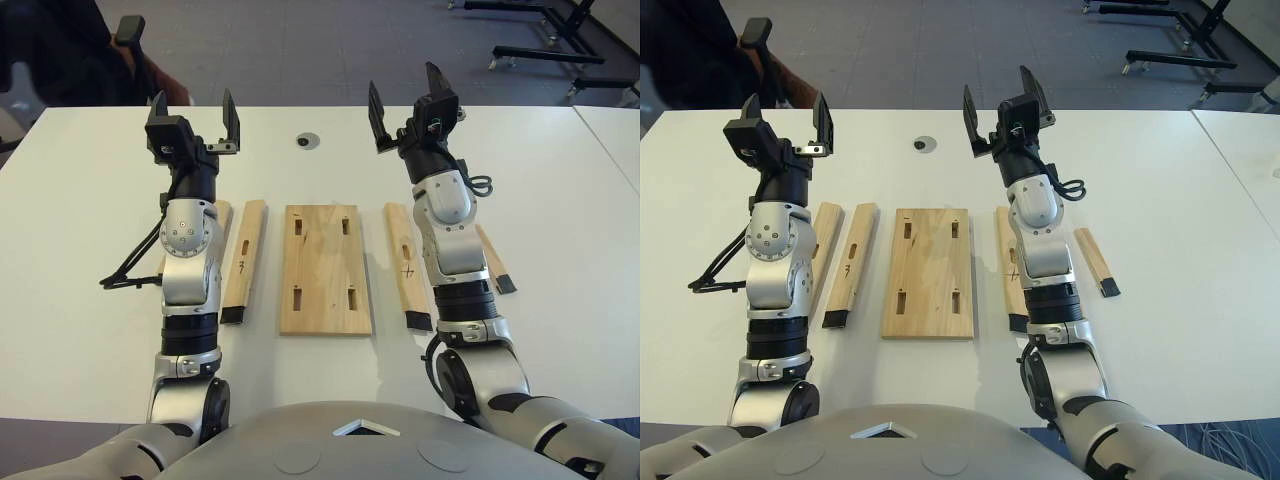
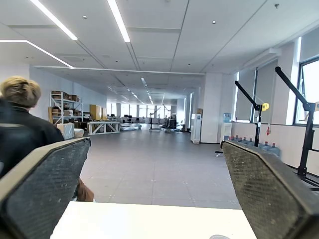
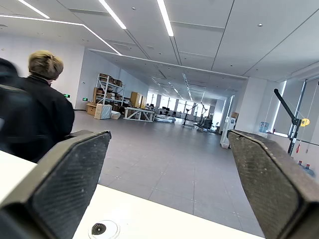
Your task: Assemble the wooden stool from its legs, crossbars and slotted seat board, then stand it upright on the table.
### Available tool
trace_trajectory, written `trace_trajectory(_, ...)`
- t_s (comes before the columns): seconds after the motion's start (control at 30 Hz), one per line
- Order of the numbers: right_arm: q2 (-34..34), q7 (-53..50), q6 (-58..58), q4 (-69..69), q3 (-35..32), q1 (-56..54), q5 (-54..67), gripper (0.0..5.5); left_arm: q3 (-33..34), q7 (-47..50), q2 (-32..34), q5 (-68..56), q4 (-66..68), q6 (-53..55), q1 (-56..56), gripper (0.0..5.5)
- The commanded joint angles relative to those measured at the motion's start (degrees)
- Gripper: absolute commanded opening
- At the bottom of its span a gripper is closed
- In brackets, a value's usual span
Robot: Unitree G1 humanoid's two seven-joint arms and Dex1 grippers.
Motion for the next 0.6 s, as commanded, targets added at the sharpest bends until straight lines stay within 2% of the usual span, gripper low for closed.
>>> trace_trajectory(0.03,0.48,-0.10,1.66,-0.85,-0.50,0.07,0.95,4.31,-0.68,-0.34,0.65,0.88,-1.61,0.98,0.84,4.81)
trace_trajectory(0.6,0.81,-3.22,2.90,-5.18,-0.21,3.52,-0.62,4.31,-1.79,-5.69,1.52,-1.84,-1.62,3.55,0.29,4.81)
